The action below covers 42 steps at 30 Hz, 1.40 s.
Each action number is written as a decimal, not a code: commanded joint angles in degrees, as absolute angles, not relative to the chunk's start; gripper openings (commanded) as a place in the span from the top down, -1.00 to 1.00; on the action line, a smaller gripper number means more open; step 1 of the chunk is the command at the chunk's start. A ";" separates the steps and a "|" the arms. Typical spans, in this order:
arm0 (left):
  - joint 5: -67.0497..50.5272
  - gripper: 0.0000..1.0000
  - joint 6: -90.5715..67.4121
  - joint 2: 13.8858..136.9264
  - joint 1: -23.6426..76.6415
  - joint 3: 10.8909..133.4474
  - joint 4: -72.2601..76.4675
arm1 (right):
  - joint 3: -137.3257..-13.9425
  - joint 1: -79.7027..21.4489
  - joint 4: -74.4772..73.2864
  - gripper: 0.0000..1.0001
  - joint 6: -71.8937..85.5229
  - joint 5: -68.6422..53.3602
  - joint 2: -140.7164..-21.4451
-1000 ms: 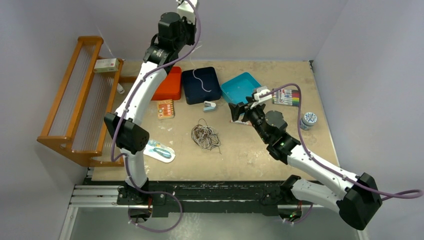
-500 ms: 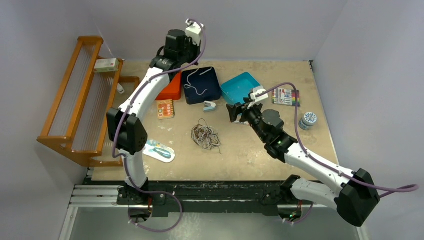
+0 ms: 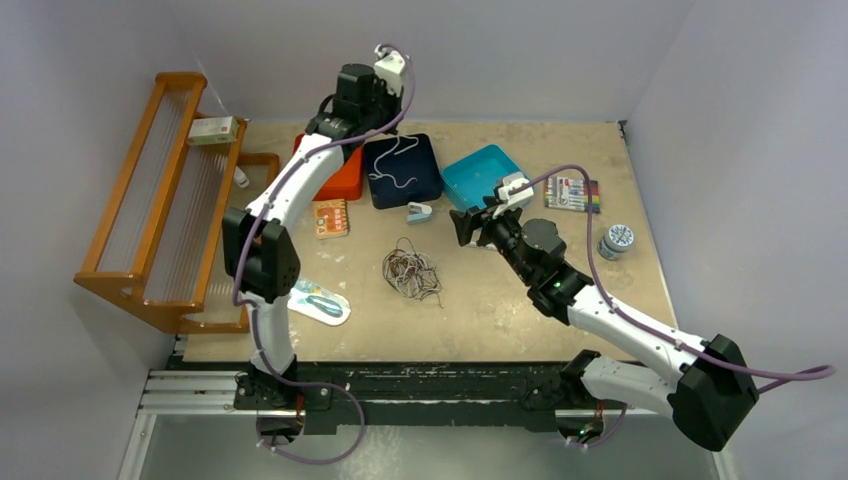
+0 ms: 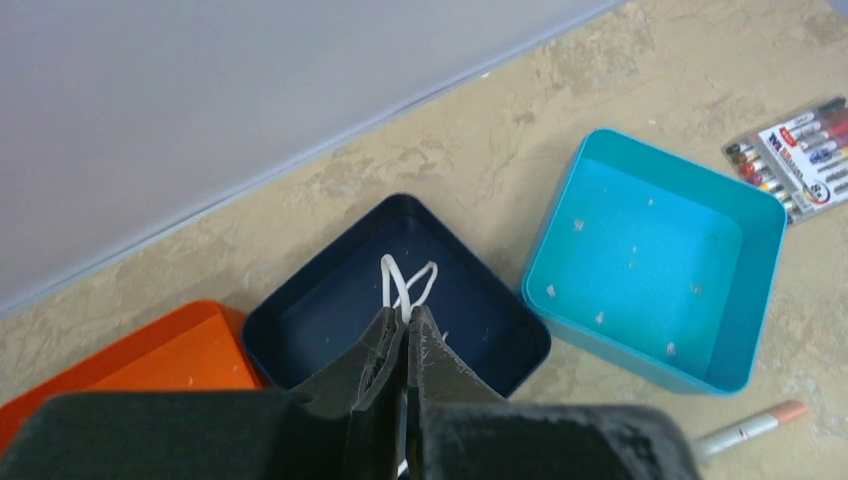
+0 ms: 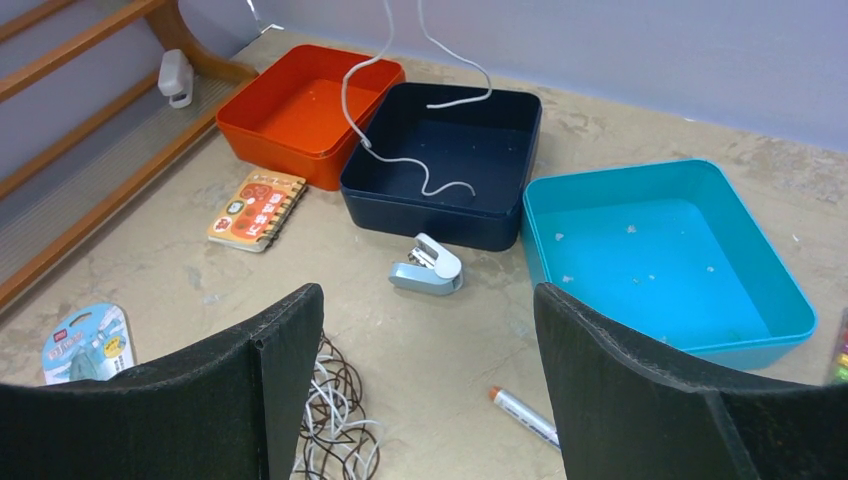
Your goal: Untangle the cables
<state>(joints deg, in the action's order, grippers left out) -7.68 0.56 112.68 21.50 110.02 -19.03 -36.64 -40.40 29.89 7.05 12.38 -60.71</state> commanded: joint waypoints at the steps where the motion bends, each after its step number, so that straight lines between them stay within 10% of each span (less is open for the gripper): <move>1: -11.45 1.00 -1.32 117.84 21.17 117.65 -17.94 | -39.23 -40.43 32.87 -0.58 7.58 11.42 -60.38; 42: 6.08 1.00 -0.85 127.79 20.23 113.53 -16.52 | -39.64 -40.43 33.56 -0.61 9.05 6.25 -63.19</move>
<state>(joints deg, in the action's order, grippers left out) 5.45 -0.78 130.28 20.73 113.51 -20.16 -37.39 -40.40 30.33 8.58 6.46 -63.48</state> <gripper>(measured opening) 0.014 0.799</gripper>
